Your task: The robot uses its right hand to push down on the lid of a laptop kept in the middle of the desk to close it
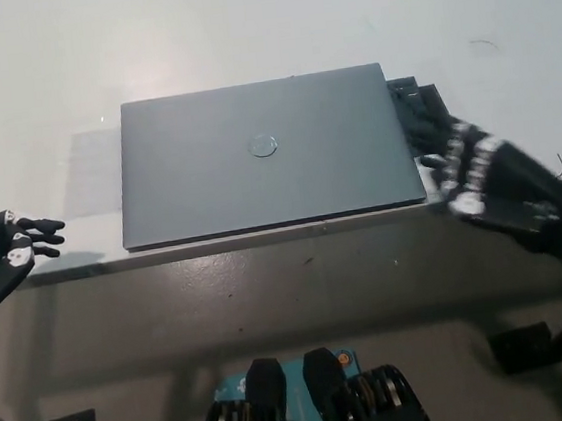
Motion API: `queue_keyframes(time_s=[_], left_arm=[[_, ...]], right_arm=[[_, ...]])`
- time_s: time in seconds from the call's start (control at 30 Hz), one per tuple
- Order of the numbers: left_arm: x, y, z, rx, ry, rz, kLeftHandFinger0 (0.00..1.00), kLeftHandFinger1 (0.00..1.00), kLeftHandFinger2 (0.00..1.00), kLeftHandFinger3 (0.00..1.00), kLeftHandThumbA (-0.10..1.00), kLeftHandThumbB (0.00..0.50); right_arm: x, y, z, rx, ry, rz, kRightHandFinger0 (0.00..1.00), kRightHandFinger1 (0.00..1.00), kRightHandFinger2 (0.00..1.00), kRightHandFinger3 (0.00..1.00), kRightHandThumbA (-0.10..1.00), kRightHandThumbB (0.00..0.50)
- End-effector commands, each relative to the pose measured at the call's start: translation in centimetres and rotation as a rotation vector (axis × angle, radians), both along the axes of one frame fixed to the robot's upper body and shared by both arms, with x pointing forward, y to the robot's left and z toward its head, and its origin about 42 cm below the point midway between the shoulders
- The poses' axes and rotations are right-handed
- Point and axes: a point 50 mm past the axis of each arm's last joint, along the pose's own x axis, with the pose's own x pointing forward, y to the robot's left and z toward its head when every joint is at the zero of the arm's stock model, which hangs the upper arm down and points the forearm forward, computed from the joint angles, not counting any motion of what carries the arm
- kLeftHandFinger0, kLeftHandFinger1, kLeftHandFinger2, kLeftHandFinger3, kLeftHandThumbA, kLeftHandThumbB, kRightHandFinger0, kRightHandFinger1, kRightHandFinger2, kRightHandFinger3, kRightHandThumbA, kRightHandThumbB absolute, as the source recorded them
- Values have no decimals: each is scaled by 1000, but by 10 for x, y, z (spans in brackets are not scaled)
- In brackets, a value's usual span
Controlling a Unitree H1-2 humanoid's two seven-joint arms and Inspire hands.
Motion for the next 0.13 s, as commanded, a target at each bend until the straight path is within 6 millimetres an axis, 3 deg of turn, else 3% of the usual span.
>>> queue_keyframes(time_s=[0.0,0.07,0.1], left_arm=[[0,12,21,18,-61,4,594,577,584,490,-100,141],[1,12,20,19,-68,-1,595,578,587,489,-100,133],[1,12,20,19,-68,-1,595,578,587,489,-100,133]], right_arm=[[-18,-31,12,34,-21,-62,1000,1000,957,1000,216,249],[-26,-50,8,32,-11,-117,1000,1000,998,1000,206,226],[-26,-50,8,32,-11,-117,1000,1000,998,1000,206,226]])
